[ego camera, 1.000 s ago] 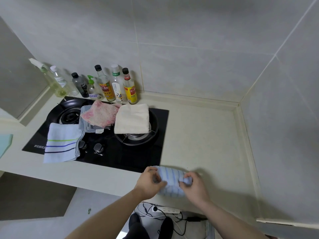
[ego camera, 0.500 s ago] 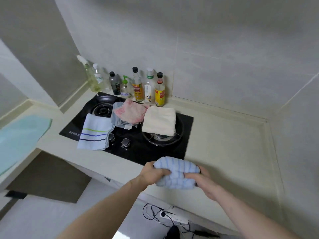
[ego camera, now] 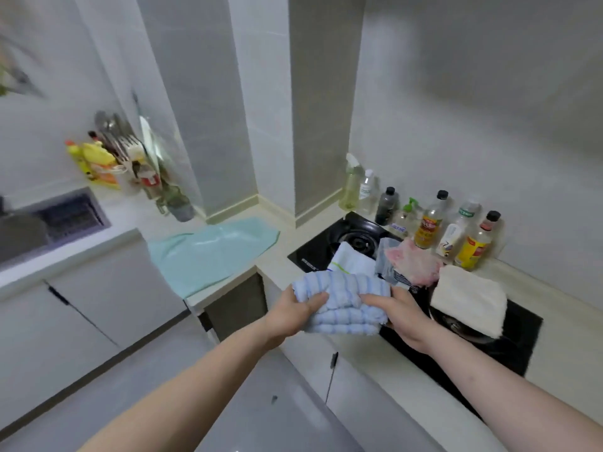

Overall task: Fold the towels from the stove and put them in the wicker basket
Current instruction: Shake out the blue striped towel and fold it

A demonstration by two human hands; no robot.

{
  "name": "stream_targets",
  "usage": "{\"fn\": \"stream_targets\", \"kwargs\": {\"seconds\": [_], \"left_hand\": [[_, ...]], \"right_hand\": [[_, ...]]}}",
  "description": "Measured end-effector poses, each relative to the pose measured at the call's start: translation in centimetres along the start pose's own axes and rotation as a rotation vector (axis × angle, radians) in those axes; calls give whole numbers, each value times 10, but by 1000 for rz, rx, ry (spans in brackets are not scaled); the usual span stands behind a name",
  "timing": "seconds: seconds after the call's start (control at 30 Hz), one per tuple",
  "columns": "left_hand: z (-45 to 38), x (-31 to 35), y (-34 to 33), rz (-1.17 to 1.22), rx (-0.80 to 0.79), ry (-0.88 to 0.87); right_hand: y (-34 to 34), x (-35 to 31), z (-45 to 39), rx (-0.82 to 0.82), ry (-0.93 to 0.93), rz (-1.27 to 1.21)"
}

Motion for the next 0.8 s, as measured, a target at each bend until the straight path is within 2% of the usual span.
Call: {"fn": "stream_targets", "kwargs": {"seconds": [0.17, 0.43, 0.8], "left_hand": [[56, 4, 124, 8, 201, -5], [147, -19, 278, 220, 491, 30], [249, -27, 463, 111, 918, 127]], "right_hand": [[-125, -46, -45, -156, 42, 102], [-314, -90, -101, -490, 43, 224], [-553, -125, -197, -850, 32, 292]]}}
Point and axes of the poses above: each hand's wrist, its own z-axis away from the middle knuckle, its own y-axis out of the back of the hand, x = y × z, the point moved 7 cm from there along -z, towards the middle knuckle, and after that the axes turned 8 degrees about -x, right-handed, at the moved point
